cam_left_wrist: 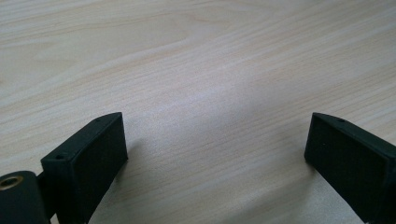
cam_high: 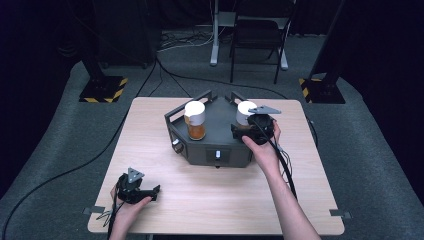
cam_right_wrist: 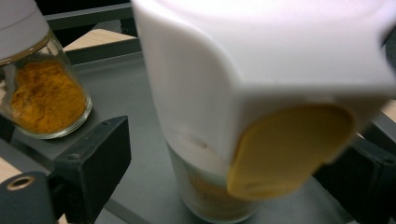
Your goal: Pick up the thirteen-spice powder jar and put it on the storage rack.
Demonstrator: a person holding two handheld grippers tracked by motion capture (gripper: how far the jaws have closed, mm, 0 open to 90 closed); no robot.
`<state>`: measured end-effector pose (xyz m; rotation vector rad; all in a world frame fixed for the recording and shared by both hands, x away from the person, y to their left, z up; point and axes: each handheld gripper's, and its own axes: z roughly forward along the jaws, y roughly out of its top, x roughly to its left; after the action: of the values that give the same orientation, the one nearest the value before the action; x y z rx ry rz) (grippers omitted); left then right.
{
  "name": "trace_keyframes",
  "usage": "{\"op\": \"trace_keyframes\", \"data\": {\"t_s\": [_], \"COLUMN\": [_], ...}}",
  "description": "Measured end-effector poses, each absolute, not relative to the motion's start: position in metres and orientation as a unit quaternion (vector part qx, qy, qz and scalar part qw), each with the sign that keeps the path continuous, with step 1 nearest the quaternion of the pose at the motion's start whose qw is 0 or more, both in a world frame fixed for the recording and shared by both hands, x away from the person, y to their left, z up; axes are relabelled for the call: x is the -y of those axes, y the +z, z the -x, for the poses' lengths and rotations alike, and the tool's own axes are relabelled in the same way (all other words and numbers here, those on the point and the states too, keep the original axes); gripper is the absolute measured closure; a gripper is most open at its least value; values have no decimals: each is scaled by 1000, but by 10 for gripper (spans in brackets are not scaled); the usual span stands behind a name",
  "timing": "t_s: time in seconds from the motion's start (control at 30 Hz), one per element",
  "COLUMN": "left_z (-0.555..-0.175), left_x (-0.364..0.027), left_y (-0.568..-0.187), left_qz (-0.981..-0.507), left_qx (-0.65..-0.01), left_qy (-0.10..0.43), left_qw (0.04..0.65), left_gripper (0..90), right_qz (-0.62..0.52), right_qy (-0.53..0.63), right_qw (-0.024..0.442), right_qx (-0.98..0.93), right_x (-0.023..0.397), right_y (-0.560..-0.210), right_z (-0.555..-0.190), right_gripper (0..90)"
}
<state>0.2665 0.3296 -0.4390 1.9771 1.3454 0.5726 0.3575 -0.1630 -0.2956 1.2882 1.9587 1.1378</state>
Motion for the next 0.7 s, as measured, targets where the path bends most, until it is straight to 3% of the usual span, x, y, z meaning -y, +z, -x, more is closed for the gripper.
{"op": "trace_keyframes", "data": {"t_s": [0.7], "left_z": [-266], "left_x": [-329], "left_y": [-439], "left_qz": [-757], "left_qx": [-516], "left_qy": [220], "left_qw": [335], "left_gripper": [55], "right_qz": [-466], "right_qy": [422], "right_qw": [270], "right_qx": [-729], "right_x": [189], "right_y": [-319], "right_z": [-330], "right_gripper": [75]}}
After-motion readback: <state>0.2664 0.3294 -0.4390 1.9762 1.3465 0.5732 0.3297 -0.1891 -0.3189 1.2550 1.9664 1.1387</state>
